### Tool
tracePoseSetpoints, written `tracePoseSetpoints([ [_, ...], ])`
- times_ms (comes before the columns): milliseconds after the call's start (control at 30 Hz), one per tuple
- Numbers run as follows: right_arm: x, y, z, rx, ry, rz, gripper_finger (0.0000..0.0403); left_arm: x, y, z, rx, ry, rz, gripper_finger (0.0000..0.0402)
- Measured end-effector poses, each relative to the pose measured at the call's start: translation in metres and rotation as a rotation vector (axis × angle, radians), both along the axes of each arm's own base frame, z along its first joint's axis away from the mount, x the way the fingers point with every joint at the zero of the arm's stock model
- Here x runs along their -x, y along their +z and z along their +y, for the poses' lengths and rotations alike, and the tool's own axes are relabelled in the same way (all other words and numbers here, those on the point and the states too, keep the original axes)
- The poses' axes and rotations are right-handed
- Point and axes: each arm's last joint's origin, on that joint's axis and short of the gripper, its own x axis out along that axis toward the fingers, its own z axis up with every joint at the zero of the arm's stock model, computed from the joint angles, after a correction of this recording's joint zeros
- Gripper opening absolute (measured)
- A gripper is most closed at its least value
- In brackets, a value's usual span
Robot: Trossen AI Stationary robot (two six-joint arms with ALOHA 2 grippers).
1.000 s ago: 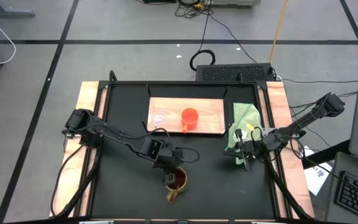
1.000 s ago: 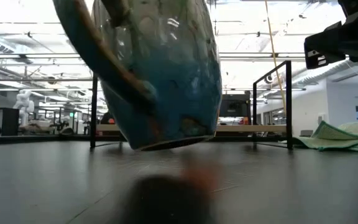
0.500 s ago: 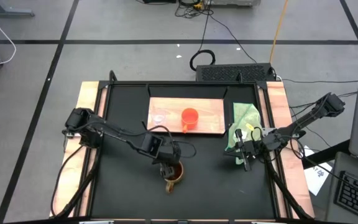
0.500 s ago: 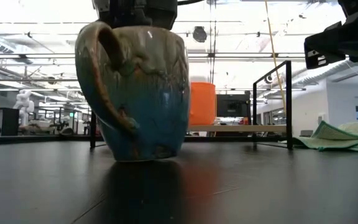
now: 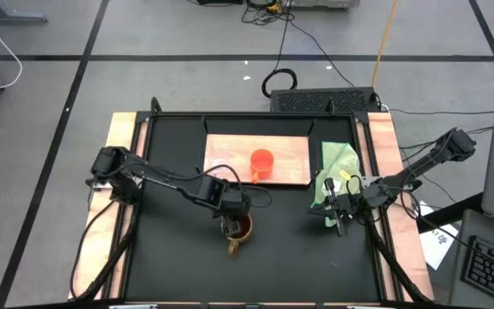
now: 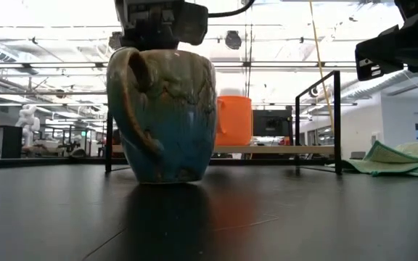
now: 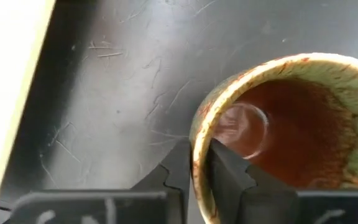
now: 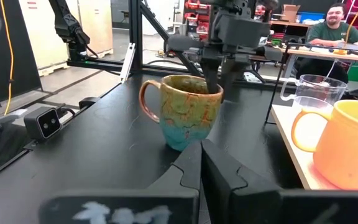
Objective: Stack small to large cups/mugs on shelf
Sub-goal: Put the brown mug on the shelf
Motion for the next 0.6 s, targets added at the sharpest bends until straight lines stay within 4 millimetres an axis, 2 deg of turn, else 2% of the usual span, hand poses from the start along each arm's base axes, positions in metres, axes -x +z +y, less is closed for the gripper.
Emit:
tracePoseSetpoints([
  [233,0.000,0.000,0.000,0.006,0.001,-0.002,0.0000,0.000,-0.003,0.000,-0.014,-0.024,0.008,0.0109],
  [400,0.000,0.000,0.000,0.009,0.001,-0.002,0.0000,0.001,-0.002,-0.005,-0.017,-0.061,0.000,0.0126],
  [600,0.000,0.000,0.000,0.010,0.001,-0.002,0.0000,0.005,0.011,-0.009,-0.015,-0.113,-0.049,0.0140],
])
